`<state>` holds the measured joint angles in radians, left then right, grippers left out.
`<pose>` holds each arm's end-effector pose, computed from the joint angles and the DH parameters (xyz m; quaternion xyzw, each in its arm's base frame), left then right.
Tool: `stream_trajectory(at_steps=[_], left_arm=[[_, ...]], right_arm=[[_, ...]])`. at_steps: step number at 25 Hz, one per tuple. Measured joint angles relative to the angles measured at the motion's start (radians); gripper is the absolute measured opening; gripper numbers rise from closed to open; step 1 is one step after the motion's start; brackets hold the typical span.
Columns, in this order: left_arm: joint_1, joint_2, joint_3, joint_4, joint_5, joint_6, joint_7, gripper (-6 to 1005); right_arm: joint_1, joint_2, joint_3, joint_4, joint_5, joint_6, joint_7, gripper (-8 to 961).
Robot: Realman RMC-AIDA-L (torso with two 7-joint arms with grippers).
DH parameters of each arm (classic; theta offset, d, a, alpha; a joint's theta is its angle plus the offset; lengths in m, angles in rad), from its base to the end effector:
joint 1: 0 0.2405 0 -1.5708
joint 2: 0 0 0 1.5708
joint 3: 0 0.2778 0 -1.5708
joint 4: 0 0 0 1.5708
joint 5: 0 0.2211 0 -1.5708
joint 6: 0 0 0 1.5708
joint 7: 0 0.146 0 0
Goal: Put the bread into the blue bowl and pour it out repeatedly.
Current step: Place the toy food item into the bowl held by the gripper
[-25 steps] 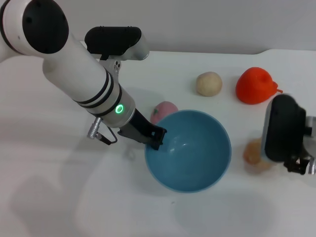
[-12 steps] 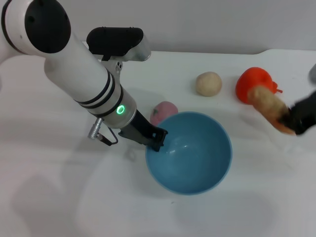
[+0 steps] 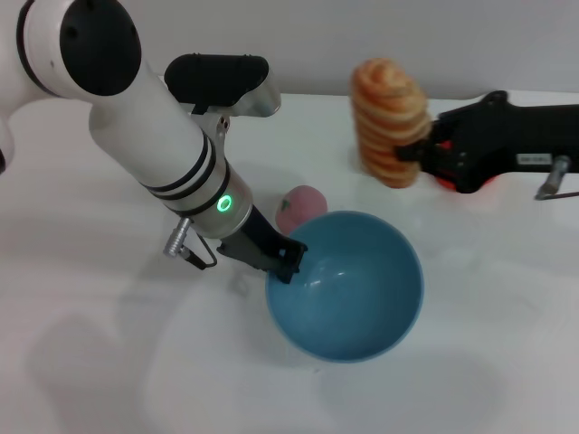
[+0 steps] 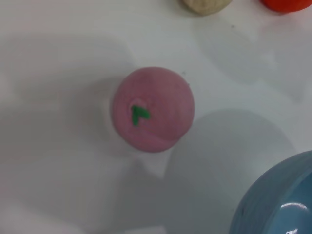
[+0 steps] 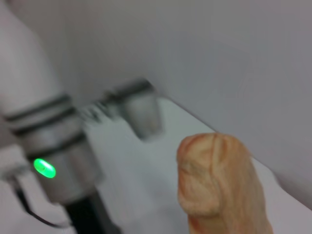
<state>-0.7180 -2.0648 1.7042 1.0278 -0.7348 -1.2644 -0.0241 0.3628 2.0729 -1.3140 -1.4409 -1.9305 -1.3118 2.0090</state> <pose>-0.1874 0.3757 -0.0999 -0.8147 -0.5380 0.1458 0.1600 0.1689 0.3585 0.0106 -0.9615 0.1574 0.1427 0.1740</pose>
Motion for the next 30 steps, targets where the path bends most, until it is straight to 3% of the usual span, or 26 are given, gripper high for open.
stream_trajectory(at_steps=[5, 17, 26, 30], left_arm=[[-0.006, 0.000, 0.000, -0.019, -0.002, 0.000, 0.003, 0], [-0.027, 0.003, -0.002, -0.020, -0.003, 0.000, 0.004, -1], [-0.034, 0.003, -0.002, -0.020, -0.003, -0.002, 0.004, -1], [-0.036, 0.003, -0.003, -0.020, -0.003, -0.003, 0.004, 0]], right_arm=[[-0.008, 0.000, -0.055, 0.048, 0.104, -0.001, -0.088, 120], [-0.051, 0.001, -0.148, 0.165, 0.102, -0.018, -0.229, 119], [-0.072, -0.001, -0.140, 0.189, 0.092, -0.005, -0.277, 113], [-0.079, 0.000, -0.137, 0.179, 0.090, -0.004, -0.294, 277]])
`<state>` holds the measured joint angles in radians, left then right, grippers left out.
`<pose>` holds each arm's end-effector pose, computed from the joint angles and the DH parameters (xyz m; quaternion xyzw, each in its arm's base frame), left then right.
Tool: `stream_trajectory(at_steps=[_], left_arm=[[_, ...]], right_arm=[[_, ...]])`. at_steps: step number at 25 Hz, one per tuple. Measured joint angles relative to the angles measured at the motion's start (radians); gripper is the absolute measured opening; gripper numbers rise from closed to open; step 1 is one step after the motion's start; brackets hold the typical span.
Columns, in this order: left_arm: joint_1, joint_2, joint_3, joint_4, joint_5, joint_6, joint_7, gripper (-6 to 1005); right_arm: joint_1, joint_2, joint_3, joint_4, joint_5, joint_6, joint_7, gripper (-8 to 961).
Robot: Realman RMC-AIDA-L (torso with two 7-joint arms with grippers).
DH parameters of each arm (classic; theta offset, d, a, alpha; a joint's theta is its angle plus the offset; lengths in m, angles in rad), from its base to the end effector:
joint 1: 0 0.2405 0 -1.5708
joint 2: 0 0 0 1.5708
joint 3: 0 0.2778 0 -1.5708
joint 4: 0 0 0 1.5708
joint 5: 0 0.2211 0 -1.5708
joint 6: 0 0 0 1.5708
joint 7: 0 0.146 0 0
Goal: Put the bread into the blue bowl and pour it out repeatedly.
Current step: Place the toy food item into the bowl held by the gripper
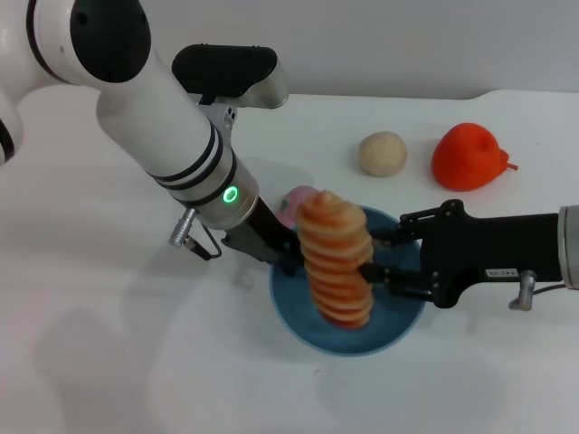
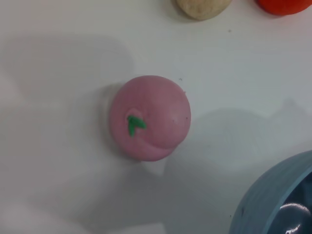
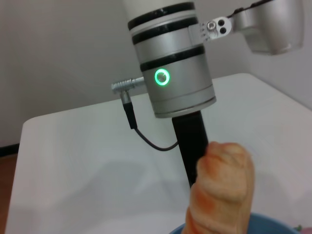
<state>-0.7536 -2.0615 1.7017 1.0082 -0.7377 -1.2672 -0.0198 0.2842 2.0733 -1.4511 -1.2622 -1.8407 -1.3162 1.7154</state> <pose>-0.1798 0.3817 -0.0994 -0.8196 -0.5292 0.1491 0.1611 0.2104 0.3207 -0.0423 -0.9812 0.1106 0.1252 0.0968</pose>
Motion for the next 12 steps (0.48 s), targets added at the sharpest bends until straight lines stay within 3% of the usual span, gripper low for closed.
stream_trajectory(at_steps=[4, 12], left_arm=[[-0.005, 0.000, 0.002, 0.001, 0.000, 0.000, 0.000, 0], [-0.027, -0.003, 0.001, 0.002, 0.000, 0.011, 0.010, 0]], right_arm=[[-0.025, 0.002, 0.037, -0.046, 0.016, -0.002, 0.000, 430], [-0.077, 0.000, 0.137, -0.097, 0.078, -0.010, -0.009, 430]])
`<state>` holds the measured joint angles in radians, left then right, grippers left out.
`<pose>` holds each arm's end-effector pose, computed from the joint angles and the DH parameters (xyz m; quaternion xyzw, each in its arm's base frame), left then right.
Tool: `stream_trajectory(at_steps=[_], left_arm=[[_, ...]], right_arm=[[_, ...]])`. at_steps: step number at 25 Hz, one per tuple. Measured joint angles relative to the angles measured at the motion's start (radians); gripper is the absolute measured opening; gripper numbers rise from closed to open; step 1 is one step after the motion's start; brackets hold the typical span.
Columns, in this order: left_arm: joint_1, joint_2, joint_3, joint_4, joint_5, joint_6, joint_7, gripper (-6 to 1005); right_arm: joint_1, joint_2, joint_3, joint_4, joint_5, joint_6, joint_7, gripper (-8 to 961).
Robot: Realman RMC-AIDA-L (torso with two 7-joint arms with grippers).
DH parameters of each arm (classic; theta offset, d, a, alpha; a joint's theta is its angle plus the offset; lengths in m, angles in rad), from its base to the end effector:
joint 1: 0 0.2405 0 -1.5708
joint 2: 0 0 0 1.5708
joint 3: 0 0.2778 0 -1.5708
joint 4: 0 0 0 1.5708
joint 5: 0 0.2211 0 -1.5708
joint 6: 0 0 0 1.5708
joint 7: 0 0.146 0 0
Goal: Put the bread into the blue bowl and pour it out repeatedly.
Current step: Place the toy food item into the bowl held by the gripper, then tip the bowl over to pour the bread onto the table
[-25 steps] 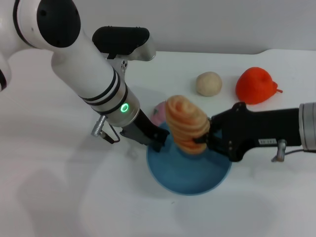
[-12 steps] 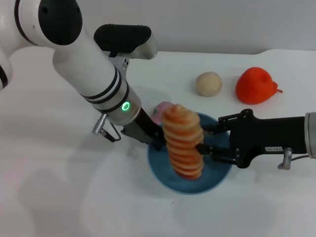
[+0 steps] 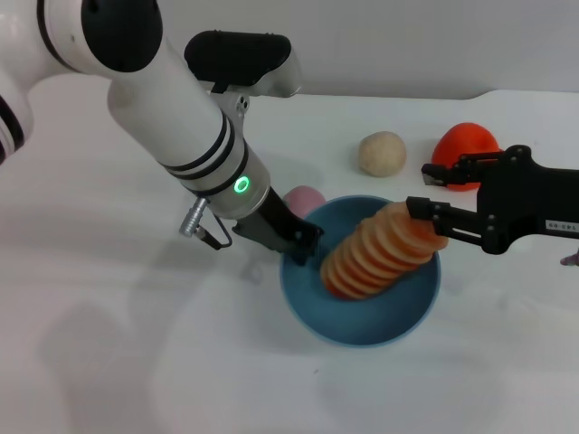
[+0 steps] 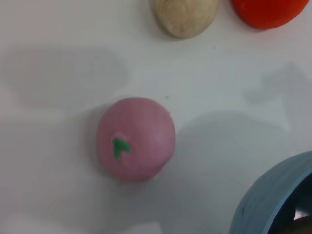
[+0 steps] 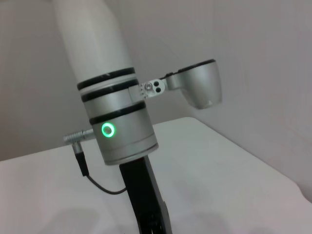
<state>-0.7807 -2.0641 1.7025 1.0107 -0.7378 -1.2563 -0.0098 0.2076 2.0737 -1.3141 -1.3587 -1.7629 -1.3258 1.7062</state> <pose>-0.1674 0.3872 -0.1006 -0.8311 -0.5120 0.1424 0.1639 0.2169 0.3240 0.0045 -0.9599 0.1267 0.1798 0.1740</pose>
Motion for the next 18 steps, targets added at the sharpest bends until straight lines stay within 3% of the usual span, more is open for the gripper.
stream_trajectory(at_steps=[4, 7, 12, 18], left_arm=[[-0.018, -0.001, 0.000, 0.001, 0.000, 0.007, 0.000, 0], [-0.028, -0.001, 0.003, 0.001, 0.000, 0.047, 0.012, 0], [-0.026, -0.002, 0.031, -0.003, 0.001, 0.287, 0.052, 0], [-0.025, -0.004, 0.198, -0.044, 0.063, 0.619, 0.053, -1]], right_arm=[[-0.016, 0.002, 0.033, -0.001, 0.033, 0.004, -0.020, 429], [-0.038, 0.002, 0.104, 0.026, 0.149, 0.002, -0.072, 429], [-0.098, 0.001, 0.213, 0.146, 0.407, 0.000, -0.246, 430], [-0.144, 0.000, 0.324, 0.338, 0.622, -0.072, -0.399, 429]])
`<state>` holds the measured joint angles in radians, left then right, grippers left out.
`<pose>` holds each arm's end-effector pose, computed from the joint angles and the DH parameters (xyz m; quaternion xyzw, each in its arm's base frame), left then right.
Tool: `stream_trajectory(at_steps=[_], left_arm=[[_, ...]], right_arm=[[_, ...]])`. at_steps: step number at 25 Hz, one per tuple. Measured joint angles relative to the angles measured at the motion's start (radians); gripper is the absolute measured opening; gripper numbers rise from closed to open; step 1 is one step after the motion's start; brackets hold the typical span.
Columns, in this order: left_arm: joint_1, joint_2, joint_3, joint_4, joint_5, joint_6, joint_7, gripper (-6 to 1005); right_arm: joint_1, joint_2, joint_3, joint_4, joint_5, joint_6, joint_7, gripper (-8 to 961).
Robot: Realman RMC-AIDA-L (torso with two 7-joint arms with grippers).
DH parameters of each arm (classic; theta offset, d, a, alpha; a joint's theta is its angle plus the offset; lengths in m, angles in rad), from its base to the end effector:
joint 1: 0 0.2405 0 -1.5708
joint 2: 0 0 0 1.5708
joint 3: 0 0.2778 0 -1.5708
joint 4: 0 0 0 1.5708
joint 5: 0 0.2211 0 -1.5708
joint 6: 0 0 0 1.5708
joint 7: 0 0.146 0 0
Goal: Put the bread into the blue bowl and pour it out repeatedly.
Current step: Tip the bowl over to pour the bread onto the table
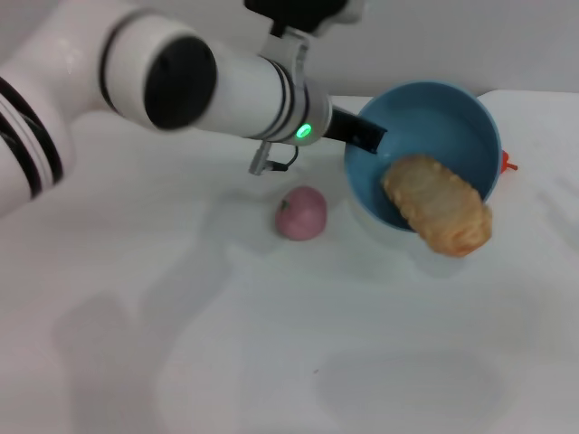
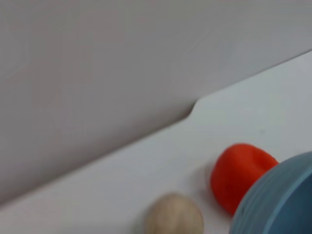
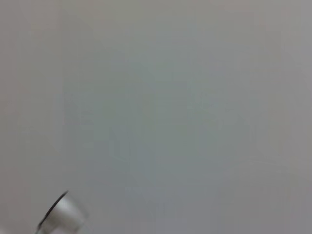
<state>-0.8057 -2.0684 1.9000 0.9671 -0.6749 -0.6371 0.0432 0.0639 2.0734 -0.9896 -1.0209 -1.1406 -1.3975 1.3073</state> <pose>-0.1261 0.4341 -0.1238 -0.8910 -0.3426 -0.0208 0.2972 0.3045 0.2935 0.0897 -0.8031 0.1824 0.4234 0.3775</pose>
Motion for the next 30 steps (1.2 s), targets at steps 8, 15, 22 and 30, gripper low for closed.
stream_trajectory(at_steps=[8, 15, 22, 30], left_arm=[[-0.040, -0.010, 0.118, -0.148, 0.060, 0.305, -0.011, -1], [-0.012, -0.010, 0.177, -0.209, 0.064, 0.551, -0.007, -1], [0.004, -0.010, 0.281, -0.313, 0.062, 0.829, 0.042, -1], [0.023, -0.010, 0.300, -0.380, 0.058, 0.977, 0.254, 0]], right_arm=[[0.007, -0.002, 0.149, 0.165, 0.018, -0.122, -0.027, 430], [0.010, -0.003, 0.179, 0.193, 0.019, -0.133, -0.036, 430], [0.019, -0.003, 0.173, 0.209, 0.014, -0.134, -0.039, 429], [0.029, -0.002, 0.179, 0.239, 0.013, -0.134, -0.039, 429]])
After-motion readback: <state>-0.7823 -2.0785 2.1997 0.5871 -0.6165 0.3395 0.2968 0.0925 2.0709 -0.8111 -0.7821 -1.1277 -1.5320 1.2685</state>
